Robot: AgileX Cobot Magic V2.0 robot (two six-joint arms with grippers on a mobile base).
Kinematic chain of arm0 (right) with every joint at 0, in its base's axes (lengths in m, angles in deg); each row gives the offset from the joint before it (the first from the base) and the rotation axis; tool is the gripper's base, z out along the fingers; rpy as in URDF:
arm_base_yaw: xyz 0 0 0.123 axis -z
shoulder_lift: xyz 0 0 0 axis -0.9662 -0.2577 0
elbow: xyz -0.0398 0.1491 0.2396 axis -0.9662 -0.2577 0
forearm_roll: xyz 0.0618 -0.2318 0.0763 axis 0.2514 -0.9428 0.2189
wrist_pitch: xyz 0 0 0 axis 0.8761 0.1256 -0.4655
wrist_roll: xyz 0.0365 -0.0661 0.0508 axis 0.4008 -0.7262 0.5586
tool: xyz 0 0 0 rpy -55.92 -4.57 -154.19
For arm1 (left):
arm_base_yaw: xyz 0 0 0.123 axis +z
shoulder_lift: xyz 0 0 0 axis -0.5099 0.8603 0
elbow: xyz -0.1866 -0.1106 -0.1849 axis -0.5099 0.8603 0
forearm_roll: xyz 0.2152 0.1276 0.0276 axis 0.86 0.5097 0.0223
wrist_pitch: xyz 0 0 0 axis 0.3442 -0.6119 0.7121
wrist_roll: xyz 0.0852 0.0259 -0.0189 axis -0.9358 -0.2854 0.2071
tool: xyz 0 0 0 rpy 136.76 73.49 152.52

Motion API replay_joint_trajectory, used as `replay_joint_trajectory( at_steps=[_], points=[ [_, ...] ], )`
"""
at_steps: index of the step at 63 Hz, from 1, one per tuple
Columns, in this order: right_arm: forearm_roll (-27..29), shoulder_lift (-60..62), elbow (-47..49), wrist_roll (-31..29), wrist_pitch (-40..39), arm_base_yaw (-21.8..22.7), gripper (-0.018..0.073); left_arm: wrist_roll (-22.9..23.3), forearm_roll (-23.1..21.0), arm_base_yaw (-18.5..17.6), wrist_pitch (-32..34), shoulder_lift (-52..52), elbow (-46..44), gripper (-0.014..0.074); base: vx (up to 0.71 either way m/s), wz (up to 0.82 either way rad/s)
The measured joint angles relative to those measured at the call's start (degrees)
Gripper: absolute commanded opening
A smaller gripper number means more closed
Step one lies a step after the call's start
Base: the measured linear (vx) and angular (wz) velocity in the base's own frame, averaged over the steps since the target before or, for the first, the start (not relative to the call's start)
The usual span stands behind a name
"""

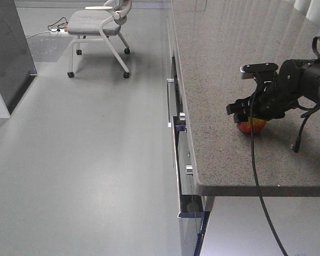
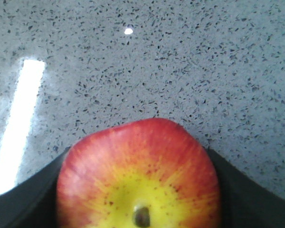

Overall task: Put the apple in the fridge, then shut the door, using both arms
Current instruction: 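Close the right gripper on the apple and lift it, then hold the apple in the right gripper while driving away from the counter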

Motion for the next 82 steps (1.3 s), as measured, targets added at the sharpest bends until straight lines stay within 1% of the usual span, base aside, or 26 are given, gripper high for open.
replay_joint_trajectory(
  at_steps=[11, 18, 25, 29, 39, 49, 64, 72, 82],
  points=[
    [0.42, 4.26, 0.0, 0.0, 0.84, 0.0, 0.0398, 0.0, 0.0, 0.0, 0.0, 0.0, 0.0, -0.0006, 0.0, 0.0],
    [2.0, 8.95, -0.99, -0.41, 2.1, 0.0, 0.0402, 0.0, 0.0, 0.0, 0.0, 0.0, 0.0, -0.0006, 0.0, 0.0],
    [4.9, 15.32, -6.29, -2.82, 1.09, -0.56, 0.0402, 0.0, 0.0, 0.0, 0.0, 0.0, 0.0, -0.0006, 0.0, 0.0],
    [6.5, 19.33, -10.94, -4.56, -0.23, -1.25, 0.0402, 0.0, 0.0, 0.0, 0.0, 0.0, 0.0, -0.0006, 0.0, 0.0],
    [9.95, 30.7, -21.27, -7.61, -2.68, -4.53, 0.0402, 0.0, 0.0, 0.0, 0.0, 0.0, 0.0, -0.0006, 0.0, 0.0],
    [10.42, 42.96, -30.65, -8.83, -3.05, -10.25, 0.0402, 0.0, 0.0, 0.0, 0.0, 0.0, 0.0, -0.0006, 0.0, 0.0],
    [12.09, 60.34, -41.07, -9.24, -2.45, -18.64, 0.0402, 0.0, 0.0, 0.0, 0.0, 0.0, 0.0, -0.0006, 0.0, 0.0],
    [13.27, 68.26, -44.99, -9.24, -0.12, -20.88, 0.0402, 0.0, 0.0, 0.0, 0.0, 0.0, 0.0, -0.0006, 0.0, 0.0],
    [15.22, 77.38, -49.47, -9.24, 4.73, -21.13, 0.0402, 0.0, 0.0, 0.0, 0.0, 0.0, 0.0, -0.0006, 0.0, 0.0]
  ],
)
